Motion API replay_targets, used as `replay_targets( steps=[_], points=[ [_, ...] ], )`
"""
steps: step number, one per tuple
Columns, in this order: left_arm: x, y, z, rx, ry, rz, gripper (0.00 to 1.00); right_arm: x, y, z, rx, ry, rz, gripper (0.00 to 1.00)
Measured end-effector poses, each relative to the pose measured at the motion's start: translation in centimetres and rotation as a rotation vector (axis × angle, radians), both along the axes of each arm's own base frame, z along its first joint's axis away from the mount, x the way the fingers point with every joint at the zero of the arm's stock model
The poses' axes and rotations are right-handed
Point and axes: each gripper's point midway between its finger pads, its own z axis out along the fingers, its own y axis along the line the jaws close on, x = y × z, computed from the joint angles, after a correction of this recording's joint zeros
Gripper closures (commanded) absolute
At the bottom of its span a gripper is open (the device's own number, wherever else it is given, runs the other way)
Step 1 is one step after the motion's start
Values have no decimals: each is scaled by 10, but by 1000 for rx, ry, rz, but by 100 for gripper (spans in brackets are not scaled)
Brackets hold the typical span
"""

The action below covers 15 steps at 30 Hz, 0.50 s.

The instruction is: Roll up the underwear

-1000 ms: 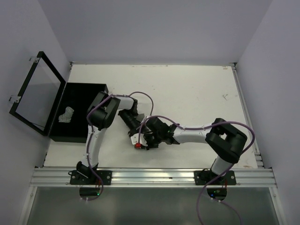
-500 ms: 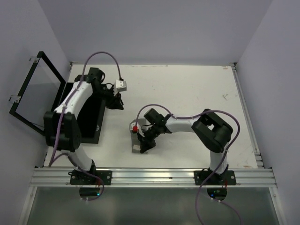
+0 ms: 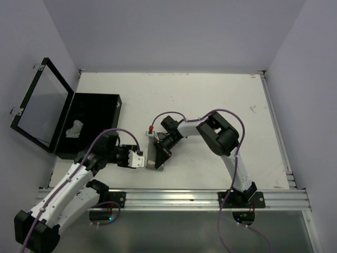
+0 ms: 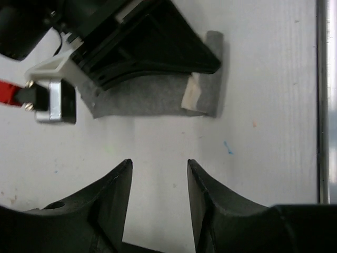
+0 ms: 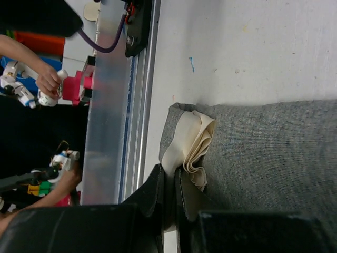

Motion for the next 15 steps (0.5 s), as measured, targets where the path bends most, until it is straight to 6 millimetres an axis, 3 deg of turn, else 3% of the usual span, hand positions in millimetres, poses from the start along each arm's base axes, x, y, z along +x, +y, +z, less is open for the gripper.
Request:
replay_targets(
  steps=[3,9,15],
  points=[
    [-22,-16,-18,33,-16,-95,50,0,1,1,-19,35,-7,100],
    [-32,-47,-42,81,6,-181,53,1,1,2,-22,68,-15,100],
    [-51,-66,-78,154,37,-232,51,2,1,3,-17,76,-17,100]
  ],
)
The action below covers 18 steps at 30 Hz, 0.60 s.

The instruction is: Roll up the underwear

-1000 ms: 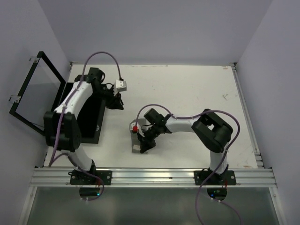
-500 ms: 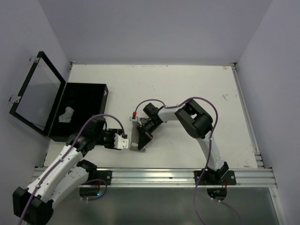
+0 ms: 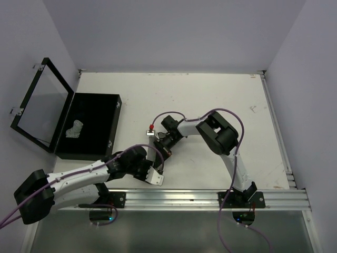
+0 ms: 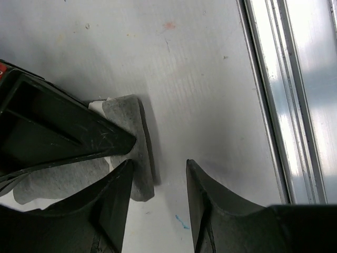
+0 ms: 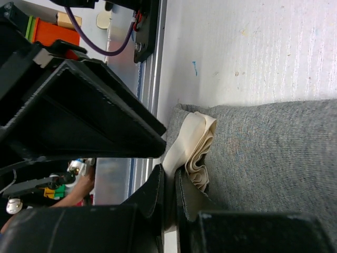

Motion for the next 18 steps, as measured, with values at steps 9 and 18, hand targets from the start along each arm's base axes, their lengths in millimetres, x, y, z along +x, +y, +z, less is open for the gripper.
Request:
replay_targets(
  steps=[9,18],
  points=[
    [6,-2,-11,26,-81,34,51,0,0,0,-4,12,0,100],
    [25,-2,1,9,-173,94,50,0,0,1,0,24,1,100]
  ],
)
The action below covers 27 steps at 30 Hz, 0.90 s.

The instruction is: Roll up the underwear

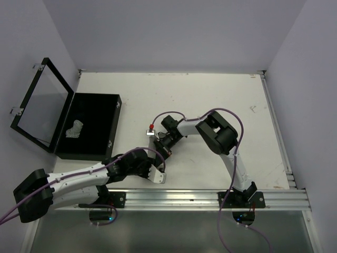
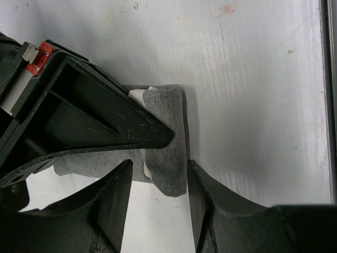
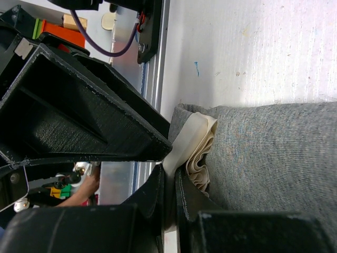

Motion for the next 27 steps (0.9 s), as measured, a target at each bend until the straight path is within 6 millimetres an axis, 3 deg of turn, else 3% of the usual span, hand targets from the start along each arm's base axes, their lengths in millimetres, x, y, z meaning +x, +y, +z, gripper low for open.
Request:
replay_targets(
  steps=[6,9,11,13,16,22,25,27],
  points=[
    [1,-2,-8,23,6,-12,52,0,0,0,0,0,0,100],
    [-1,-3,-14,36,17,-34,59,0,0,0,-1,1,0,100],
    [0,-5,-17,41,12,-46,69,0,0,0,-2,1,0,100],
    [2,-5,-19,53,5,-56,85,1,0,0,-4,-3,0,100],
    [3,-5,-21,77,11,-69,100,2,0,-1,-21,-10,-2,80],
    [2,-11,-23,159,80,-107,100,12,-7,6,-79,38,-34,49],
    [1,-19,-23,176,130,-126,100,39,-11,13,-95,21,-91,43],
    [-1,-26,-23,176,165,-144,100,74,-14,16,-98,-61,-153,42]
  ],
)
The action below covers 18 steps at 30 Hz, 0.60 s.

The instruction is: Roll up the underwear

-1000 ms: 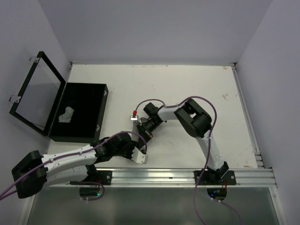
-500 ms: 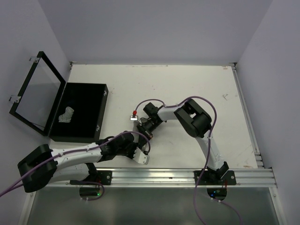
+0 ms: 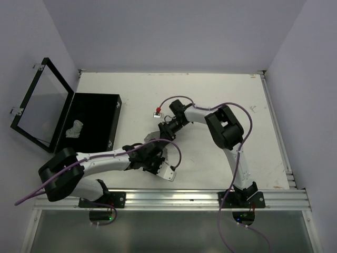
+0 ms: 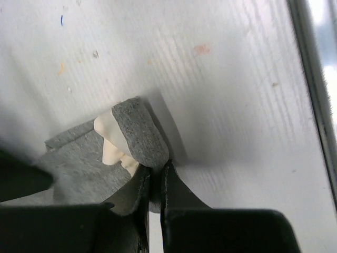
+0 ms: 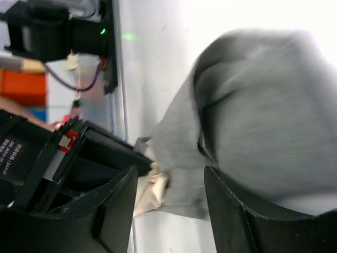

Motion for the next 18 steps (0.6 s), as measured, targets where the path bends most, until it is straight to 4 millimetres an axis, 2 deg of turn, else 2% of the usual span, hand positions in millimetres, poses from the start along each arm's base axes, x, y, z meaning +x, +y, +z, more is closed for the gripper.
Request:
replay_targets(
  steps=[2,5,7,9,13,15,18],
  points=[
    [-3,-8,1,-5,62,-16,100,36,-12,3,-20,-95,-73,42],
    [-3,-13,2,-6,178,-16,100,79,-41,17,-57,-211,-186,44],
    [0,-13,1,0,286,6,100,101,-63,36,-66,-296,-258,46],
    [2,-14,3,-1,405,27,100,112,-89,59,-73,-371,-322,52],
    [5,-15,4,-9,621,95,100,111,-133,105,-82,-569,-400,62],
    [7,-16,4,-8,716,129,100,95,-146,123,-86,-662,-406,66],
    [8,-16,4,-6,824,173,100,56,-159,147,-67,-801,-386,70]
  ],
)
